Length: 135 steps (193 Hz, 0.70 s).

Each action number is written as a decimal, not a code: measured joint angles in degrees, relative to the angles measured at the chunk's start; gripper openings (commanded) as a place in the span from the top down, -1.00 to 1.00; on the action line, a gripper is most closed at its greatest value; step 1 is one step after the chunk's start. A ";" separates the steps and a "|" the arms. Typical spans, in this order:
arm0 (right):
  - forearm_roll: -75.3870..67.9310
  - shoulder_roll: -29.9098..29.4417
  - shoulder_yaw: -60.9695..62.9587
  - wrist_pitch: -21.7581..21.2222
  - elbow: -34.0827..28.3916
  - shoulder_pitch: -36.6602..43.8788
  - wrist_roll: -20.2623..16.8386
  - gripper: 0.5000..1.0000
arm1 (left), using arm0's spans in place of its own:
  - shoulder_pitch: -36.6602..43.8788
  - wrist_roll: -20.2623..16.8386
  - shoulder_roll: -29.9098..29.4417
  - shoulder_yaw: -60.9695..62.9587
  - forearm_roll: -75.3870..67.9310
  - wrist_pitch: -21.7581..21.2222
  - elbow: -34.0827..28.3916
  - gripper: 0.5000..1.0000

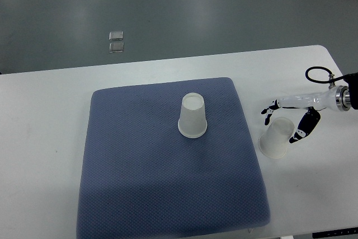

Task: Stack paper cups
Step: 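Close the right hand fingers around the white cup beside the cushion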

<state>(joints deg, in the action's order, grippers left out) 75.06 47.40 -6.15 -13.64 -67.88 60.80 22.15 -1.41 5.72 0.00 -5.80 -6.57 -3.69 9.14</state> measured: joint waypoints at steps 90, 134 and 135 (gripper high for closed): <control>0.00 -0.63 0.09 4.72 0.03 -2.58 0.02 -0.66 | 0.00 0.00 0.00 0.00 0.00 0.00 0.00 -1.00; 0.54 -1.06 0.11 6.81 0.46 -4.18 0.08 -0.64 | 0.00 0.00 0.00 0.00 0.00 0.00 0.00 -1.00; 0.55 -1.08 0.12 6.89 0.48 -4.19 0.08 -0.64 | 0.00 0.00 0.00 0.00 0.00 0.00 0.00 -1.00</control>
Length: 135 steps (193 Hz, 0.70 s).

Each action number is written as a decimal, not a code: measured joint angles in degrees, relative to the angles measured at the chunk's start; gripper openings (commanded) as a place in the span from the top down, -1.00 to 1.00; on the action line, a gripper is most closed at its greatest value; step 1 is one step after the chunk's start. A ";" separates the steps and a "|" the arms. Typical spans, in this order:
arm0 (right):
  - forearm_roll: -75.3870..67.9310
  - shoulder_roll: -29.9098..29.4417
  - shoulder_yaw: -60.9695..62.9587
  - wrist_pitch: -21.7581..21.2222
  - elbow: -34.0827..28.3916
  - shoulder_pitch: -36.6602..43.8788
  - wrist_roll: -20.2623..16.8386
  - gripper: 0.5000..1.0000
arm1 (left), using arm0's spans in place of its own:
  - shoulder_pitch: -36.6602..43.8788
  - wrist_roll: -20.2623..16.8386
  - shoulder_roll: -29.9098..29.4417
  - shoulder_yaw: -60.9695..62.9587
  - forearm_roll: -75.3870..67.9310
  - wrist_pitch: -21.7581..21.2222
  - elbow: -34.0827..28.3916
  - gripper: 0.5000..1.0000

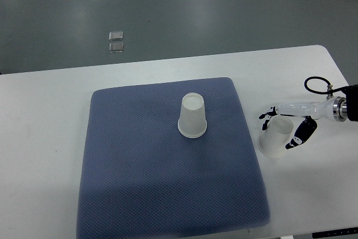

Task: Stack paper cups
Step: 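Close the right hand fingers around the white cup beside the cushion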

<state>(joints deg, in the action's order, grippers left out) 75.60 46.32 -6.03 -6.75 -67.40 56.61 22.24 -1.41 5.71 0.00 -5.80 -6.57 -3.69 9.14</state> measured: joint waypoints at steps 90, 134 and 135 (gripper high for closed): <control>0.07 -1.80 0.40 2.86 0.42 -1.45 -0.08 -0.63 | 0.00 0.00 0.00 0.00 0.00 0.00 0.00 -1.00; 0.07 -2.38 0.49 2.92 0.51 -1.80 -0.08 -0.42 | 0.00 0.00 0.00 0.00 0.00 0.00 0.00 -1.00; 0.07 -2.39 0.49 2.92 0.51 -1.80 -0.08 -0.42 | 0.00 0.00 0.00 0.00 0.00 0.00 0.00 -1.00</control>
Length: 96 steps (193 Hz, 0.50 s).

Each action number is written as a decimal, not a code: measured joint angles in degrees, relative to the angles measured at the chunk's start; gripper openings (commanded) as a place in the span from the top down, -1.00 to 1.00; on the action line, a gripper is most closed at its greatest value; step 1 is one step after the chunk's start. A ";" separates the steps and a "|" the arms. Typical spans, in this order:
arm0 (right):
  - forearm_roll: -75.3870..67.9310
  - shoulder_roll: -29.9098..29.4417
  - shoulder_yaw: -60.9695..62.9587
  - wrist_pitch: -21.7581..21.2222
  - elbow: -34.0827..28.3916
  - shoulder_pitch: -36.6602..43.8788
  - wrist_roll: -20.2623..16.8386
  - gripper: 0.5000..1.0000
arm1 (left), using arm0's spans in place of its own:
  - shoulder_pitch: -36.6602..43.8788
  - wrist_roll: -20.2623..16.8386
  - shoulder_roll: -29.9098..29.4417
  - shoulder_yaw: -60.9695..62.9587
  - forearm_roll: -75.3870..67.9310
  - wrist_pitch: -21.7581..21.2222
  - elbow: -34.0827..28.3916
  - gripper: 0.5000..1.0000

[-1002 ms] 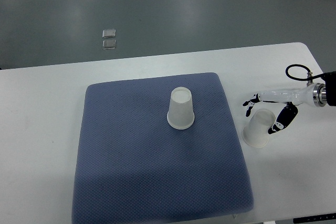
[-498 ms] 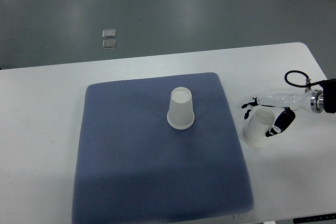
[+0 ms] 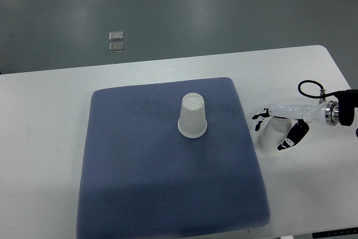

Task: Stack paper cups
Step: 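Close the right hand fingers around the white cup beside the cushion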

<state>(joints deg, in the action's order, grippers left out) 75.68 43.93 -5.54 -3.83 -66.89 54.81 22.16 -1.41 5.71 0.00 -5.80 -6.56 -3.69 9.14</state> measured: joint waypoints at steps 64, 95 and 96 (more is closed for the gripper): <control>0.00 -0.42 0.00 -0.29 0.09 0.29 -0.05 -0.04 | 0.00 0.00 0.00 0.00 0.00 0.00 0.00 -1.00; 0.00 -0.56 0.01 -0.68 0.17 0.29 -0.15 0.12 | 0.00 0.00 0.00 0.00 0.00 0.00 0.00 -1.00; 0.00 -0.56 0.01 -0.69 0.17 0.29 -0.15 0.16 | 0.00 0.00 0.00 0.00 0.00 0.00 0.00 -1.00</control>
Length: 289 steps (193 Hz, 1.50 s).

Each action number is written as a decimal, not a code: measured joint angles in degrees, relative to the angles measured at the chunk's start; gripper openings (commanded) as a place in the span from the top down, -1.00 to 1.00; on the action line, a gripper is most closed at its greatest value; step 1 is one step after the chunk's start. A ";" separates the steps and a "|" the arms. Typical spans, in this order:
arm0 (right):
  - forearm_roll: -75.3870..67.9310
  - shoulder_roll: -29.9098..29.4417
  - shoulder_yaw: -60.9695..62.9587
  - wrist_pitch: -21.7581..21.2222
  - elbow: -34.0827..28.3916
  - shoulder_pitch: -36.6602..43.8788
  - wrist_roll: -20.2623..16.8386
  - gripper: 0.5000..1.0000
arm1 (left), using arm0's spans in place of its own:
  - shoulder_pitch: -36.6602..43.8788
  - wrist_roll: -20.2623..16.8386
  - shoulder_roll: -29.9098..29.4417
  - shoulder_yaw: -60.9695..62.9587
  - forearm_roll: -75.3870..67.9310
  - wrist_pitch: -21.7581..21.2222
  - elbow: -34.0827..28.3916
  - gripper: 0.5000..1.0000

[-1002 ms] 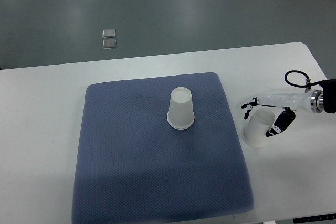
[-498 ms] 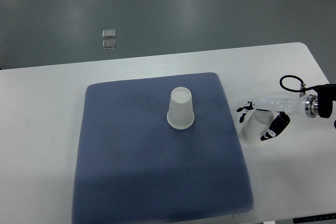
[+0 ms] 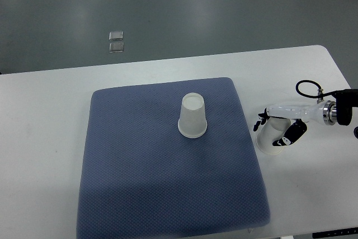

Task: Stack paper cups
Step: 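Close the right hand fingers around the white cup beside the cushion, then lift the cup and carry it over the cup on the cushion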

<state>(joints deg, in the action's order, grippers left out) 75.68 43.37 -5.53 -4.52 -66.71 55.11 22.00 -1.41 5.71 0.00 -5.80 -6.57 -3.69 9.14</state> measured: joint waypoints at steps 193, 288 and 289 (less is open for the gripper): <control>-0.95 0.91 0.25 -4.21 0.27 9.70 -0.12 0.52 | 0.00 0.00 0.00 0.00 -0.03 0.00 0.00 -1.00; -1.87 -1.89 -0.03 -14.32 -3.39 26.92 -1.31 0.50 | 0.00 0.00 0.00 0.00 -0.01 0.00 0.00 -1.00; -1.91 -1.92 -0.03 -14.42 -3.46 27.08 -1.32 0.50 | 0.00 0.00 0.00 0.00 -0.01 0.00 0.00 -1.00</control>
<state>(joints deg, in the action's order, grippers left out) 73.77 41.45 -5.57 -18.94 -70.17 82.19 20.68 -1.41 5.71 0.00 -5.80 -6.57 -3.69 9.14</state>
